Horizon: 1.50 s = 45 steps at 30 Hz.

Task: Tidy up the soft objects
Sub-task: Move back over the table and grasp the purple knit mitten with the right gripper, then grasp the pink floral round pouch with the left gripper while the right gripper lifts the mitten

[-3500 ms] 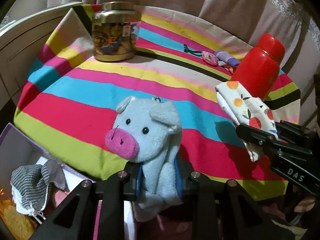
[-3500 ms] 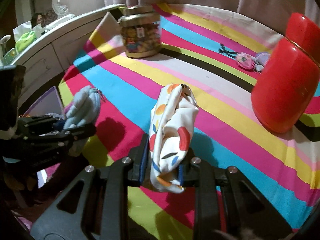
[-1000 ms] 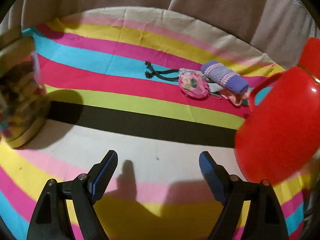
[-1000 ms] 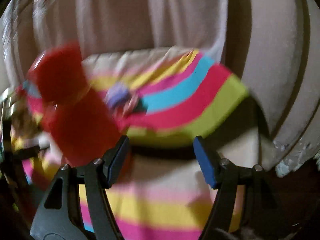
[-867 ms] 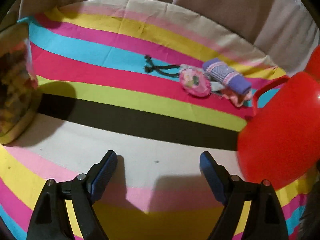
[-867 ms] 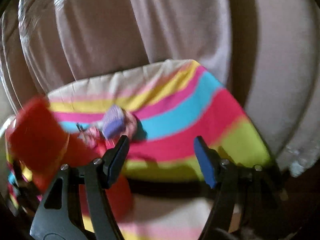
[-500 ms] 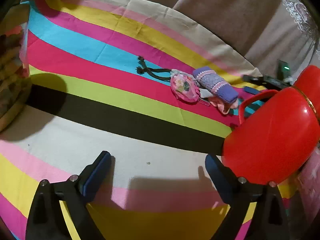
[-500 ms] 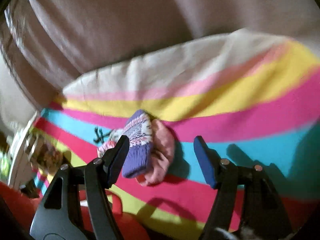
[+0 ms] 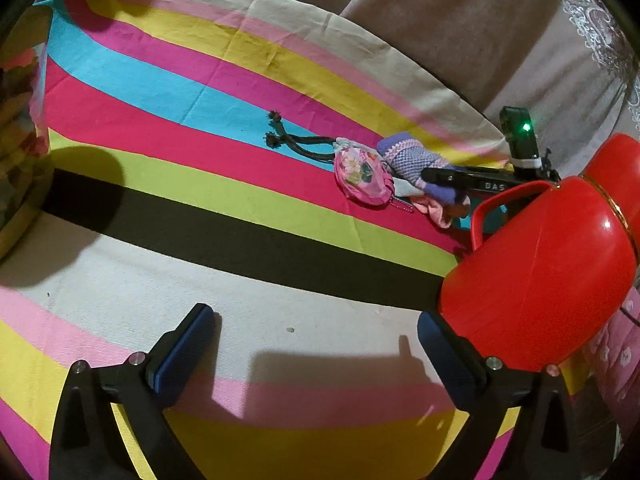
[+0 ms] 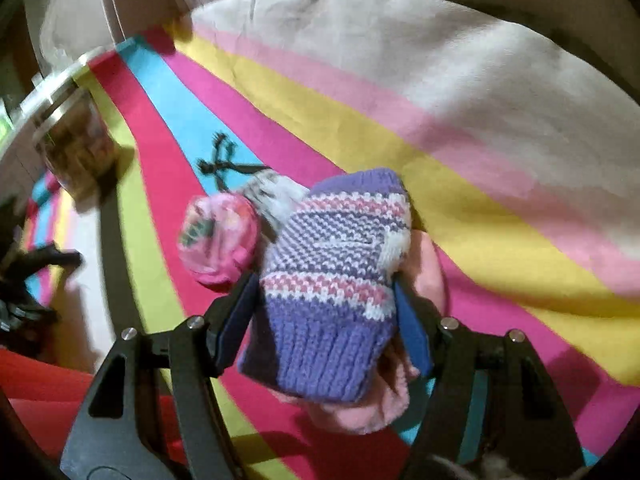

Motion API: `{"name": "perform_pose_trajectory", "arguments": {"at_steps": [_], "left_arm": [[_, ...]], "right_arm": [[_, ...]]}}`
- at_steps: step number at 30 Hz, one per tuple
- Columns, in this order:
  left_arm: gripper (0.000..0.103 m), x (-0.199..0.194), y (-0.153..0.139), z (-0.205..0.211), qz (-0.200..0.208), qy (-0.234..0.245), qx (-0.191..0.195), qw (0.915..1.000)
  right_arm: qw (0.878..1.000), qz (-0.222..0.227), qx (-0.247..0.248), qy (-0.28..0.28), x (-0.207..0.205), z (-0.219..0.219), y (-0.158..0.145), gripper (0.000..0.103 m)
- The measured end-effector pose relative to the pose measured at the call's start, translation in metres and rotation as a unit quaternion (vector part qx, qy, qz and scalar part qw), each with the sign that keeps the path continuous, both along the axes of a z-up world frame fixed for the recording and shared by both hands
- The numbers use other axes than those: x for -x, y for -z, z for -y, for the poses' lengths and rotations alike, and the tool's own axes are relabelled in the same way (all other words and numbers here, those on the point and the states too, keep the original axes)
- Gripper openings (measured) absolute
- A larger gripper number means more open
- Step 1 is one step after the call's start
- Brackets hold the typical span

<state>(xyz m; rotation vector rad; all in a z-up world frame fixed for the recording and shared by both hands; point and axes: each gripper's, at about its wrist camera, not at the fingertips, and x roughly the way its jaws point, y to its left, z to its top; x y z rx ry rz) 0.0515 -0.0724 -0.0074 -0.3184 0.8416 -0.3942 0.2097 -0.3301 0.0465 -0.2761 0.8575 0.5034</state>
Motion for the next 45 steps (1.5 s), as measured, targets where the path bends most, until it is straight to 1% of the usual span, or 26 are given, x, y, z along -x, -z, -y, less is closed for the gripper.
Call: {"name": "perform_pose_trajectory", "arguments": {"at_steps": [2,3,5,6,7,9,11,13,16,18,20,21,23,24,27,29,31,33,34,37,39,40,41,43,44,45], "left_arm": [[0.102,0.000,0.000,-0.001,0.000,0.000,0.003,1.0000],[0.102,-0.001,0.000,-0.003,-0.001,0.000,0.006,1.0000],[0.102,-0.001,0.000,-0.005,-0.001,0.001,0.014,0.9999],[0.103,-0.001,0.000,-0.007,-0.002,0.001,0.019,0.9998],[0.103,-0.001,0.000,-0.009,-0.003,0.001,0.025,0.9997],[0.103,-0.002,0.000,-0.011,-0.003,0.000,0.033,0.9994],[0.103,-0.002,-0.001,-0.012,-0.004,0.000,0.036,0.9993],[0.103,-0.004,-0.001,-0.013,-0.005,-0.001,0.040,0.9992],[0.103,-0.005,-0.002,-0.018,-0.008,-0.002,0.057,0.9983],[0.103,-0.007,-0.001,-0.021,-0.011,-0.005,0.070,0.9975],[0.103,-0.016,-0.004,-0.022,-0.030,-0.018,0.073,0.9967],[0.103,-0.024,-0.006,-0.019,-0.044,-0.028,0.061,0.9968],[0.103,-0.049,-0.012,-0.010,-0.068,-0.046,0.031,0.9962],[0.103,-0.065,-0.016,-0.004,-0.075,-0.048,0.033,0.9955],[0.103,-0.111,-0.023,0.024,-0.099,-0.019,0.046,0.9939],[0.103,-0.136,-0.028,0.047,-0.096,-0.008,0.021,0.9951],[0.103,-0.159,-0.030,0.078,-0.104,0.025,-0.018,0.9941],[0.103,-0.173,-0.029,0.108,-0.101,0.046,-0.085,0.9902],[0.103,-0.178,-0.027,0.120,-0.099,0.052,-0.109,0.9877],[0.103,-0.187,-0.010,0.144,-0.119,0.063,-0.162,0.9775],[0.101,-0.180,-0.004,0.156,-0.089,0.070,-0.224,0.9679],[0.098,-0.176,-0.002,0.157,-0.077,0.073,-0.234,0.9664],[0.072,-0.166,-0.006,0.151,-0.050,0.065,-0.224,0.9711],[0.070,-0.154,-0.010,0.135,-0.039,0.051,-0.208,0.9761],[0.070,-0.142,-0.014,0.118,-0.034,0.035,-0.181,0.9823],[0.070,-0.133,-0.017,0.107,-0.028,0.024,-0.173,0.9842]], "right_arm": [[0.999,0.031,-0.007,0.030,0.014,0.011,-0.007,0.029],[0.997,0.045,-0.021,0.059,0.022,0.019,-0.013,0.026],[0.990,0.065,-0.060,0.112,0.042,0.038,-0.026,0.025],[0.981,0.077,-0.082,0.159,0.061,0.053,-0.032,0.025],[0.975,0.083,-0.088,0.188,0.075,0.060,-0.035,0.025],[0.959,0.099,-0.084,0.252,0.122,0.076,-0.035,0.025],[0.949,0.075,-0.094,0.291,0.171,0.084,-0.026,0.025],[0.946,0.055,-0.087,0.307,0.208,0.082,-0.015,0.025],[0.947,0.014,-0.084,0.309,0.274,0.070,0.005,0.025],[0.948,-0.005,-0.077,0.308,0.301,0.064,0.015,0.025],[0.950,-0.024,-0.082,0.301,0.323,0.054,0.030,0.025],[0.950,-0.031,-0.086,0.299,0.327,0.049,0.036,0.026],[0.952,-0.004,-0.061,0.299,0.337,0.038,0.039,0.026],[0.953,0.003,-0.052,0.299,0.338,0.036,0.040,0.026],[0.949,0.015,-0.068,0.309,0.339,0.038,0.046,0.027],[0.949,0.018,-0.060,0.308,0.342,0.038,0.046,0.027],[0.950,0.020,-0.053,0.308,0.344,0.036,0.048,0.028],[0.950,0.019,-0.055,0.307,0.346,0.037,0.050,0.028],[0.950,0.018,-0.058,0.307,0.347,0.039,0.051,0.028],[0.949,0.016,-0.068,0.307,0.341,0.038,0.044,0.028],[0.949,0.015,-0.069,0.307,0.338,0.036,0.044,0.028],[0.949,0.015,-0.070,0.307,0.338,0.036,0.044,0.028],[0.949,0.015,-0.070,0.307,0.338,0.037,0.044,0.028],[0.949,0.015,-0.072,0.307,0.338,0.037,0.044,0.028],[0.949,0.015,-0.073,0.307,0.338,0.037,0.045,0.028],[0.949,0.015,-0.074,0.307,0.341,0.038,0.043,0.028]]}}
